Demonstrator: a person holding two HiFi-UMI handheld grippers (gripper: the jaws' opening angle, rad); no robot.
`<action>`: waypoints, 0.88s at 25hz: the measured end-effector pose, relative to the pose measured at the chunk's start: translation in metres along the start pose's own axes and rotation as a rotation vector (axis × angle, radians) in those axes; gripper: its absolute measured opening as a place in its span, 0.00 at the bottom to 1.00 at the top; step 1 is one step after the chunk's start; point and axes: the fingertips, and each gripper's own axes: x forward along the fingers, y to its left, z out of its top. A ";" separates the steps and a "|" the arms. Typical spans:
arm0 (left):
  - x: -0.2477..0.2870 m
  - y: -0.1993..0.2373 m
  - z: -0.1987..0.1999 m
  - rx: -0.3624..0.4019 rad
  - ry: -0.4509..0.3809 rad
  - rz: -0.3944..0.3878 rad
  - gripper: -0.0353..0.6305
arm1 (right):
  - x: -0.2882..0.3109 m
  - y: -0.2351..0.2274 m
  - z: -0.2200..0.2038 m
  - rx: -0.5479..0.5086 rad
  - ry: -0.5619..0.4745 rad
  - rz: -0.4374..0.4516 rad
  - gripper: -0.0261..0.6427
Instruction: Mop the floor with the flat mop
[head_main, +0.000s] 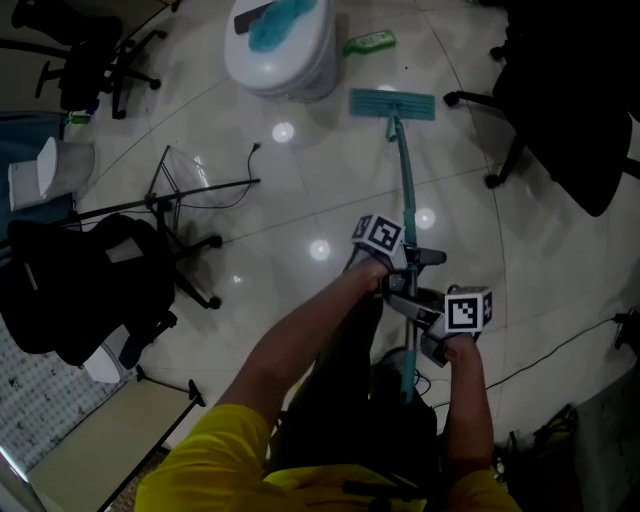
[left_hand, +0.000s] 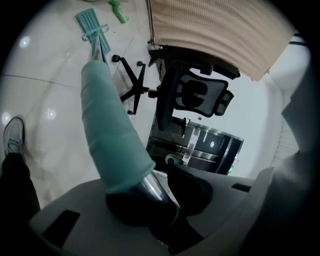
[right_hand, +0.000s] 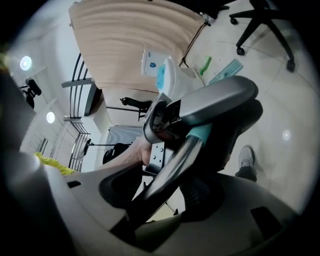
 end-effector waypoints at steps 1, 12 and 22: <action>0.005 -0.001 -0.025 0.010 0.012 0.003 0.22 | -0.005 0.006 -0.023 -0.004 0.009 -0.004 0.40; 0.030 0.039 -0.130 -0.101 -0.051 -0.069 0.17 | -0.022 -0.020 -0.139 0.013 0.073 -0.016 0.41; -0.001 0.028 0.086 -0.006 -0.038 -0.031 0.16 | 0.018 -0.060 0.071 -0.040 -0.081 0.009 0.40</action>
